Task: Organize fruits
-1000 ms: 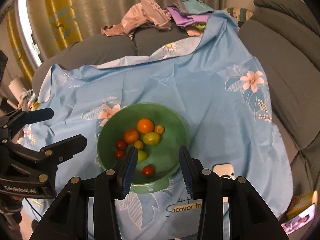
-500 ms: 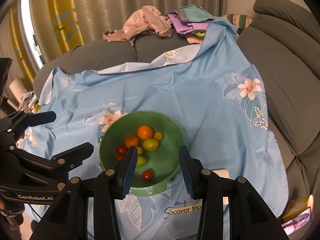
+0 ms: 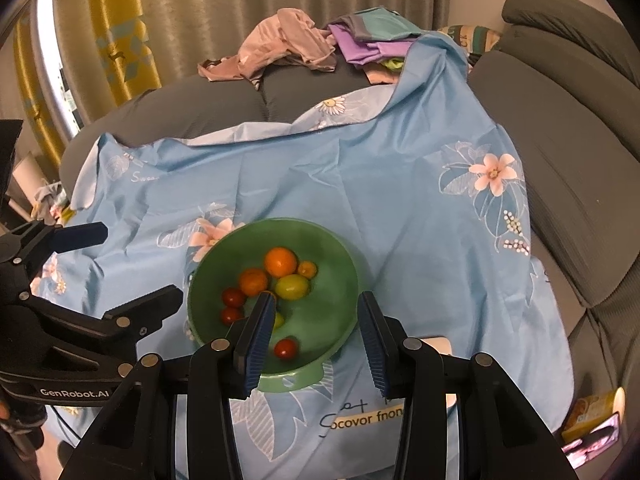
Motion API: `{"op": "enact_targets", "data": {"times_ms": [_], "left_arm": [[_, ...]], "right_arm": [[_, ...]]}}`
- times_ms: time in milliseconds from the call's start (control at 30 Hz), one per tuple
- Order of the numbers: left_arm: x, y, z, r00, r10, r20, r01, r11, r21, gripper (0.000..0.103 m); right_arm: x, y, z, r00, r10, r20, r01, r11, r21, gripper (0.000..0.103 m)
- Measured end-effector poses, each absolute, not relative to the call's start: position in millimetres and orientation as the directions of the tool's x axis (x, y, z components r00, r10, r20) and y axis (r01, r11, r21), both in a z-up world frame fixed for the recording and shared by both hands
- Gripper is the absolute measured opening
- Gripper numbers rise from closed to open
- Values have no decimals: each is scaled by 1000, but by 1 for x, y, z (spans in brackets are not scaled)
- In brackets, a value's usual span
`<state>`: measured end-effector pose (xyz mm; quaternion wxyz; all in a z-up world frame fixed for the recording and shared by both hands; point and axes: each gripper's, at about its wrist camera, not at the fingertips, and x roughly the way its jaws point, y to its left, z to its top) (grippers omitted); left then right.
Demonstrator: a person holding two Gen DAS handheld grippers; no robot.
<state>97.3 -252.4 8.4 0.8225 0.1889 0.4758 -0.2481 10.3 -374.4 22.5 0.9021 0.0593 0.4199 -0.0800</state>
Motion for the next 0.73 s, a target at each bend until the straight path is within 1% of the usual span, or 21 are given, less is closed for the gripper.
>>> {"op": "enact_targets", "data": {"times_ms": [733], "left_arm": [[99, -266, -6, 397, -219, -892, 595, 801, 68, 102]], "right_arm": [[12, -379, 16, 621, -102, -777, 205, 978, 36, 43]]}}
